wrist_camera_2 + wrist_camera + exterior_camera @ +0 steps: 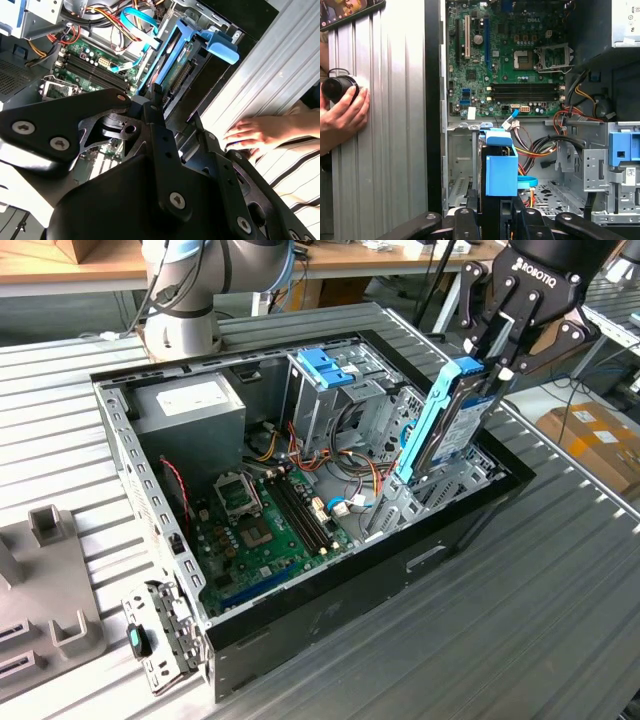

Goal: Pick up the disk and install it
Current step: 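Insert the disk into the insertion slot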

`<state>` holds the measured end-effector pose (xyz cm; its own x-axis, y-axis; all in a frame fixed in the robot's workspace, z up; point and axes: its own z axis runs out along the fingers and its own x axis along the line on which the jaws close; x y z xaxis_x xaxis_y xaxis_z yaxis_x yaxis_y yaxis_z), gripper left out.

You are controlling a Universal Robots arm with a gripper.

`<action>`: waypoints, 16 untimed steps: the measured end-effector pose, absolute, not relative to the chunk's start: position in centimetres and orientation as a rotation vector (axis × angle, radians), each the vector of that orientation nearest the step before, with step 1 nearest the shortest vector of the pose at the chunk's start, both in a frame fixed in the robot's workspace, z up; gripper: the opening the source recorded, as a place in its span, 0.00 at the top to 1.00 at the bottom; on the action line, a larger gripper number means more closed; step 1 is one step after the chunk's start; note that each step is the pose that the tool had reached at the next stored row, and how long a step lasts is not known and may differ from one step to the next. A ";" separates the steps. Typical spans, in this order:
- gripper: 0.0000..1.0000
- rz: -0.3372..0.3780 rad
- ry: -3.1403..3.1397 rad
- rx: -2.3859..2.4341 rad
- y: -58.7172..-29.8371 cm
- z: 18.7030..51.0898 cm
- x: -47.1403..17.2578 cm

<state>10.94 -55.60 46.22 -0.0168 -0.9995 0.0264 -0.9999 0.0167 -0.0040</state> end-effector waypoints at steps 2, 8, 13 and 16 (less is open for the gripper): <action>0.65 0.033 -2.228 2.191 -55.6 46.2 10.9; 0.65 0.033 -2.228 2.192 -55.6 46.1 11.0; 0.65 0.033 -2.228 2.192 -55.6 45.8 11.0; 0.65 0.033 -2.228 2.191 -55.6 45.3 11.0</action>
<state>11.02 -55.60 45.30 -0.0168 -0.9995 0.0263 -0.9999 0.0167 -0.0040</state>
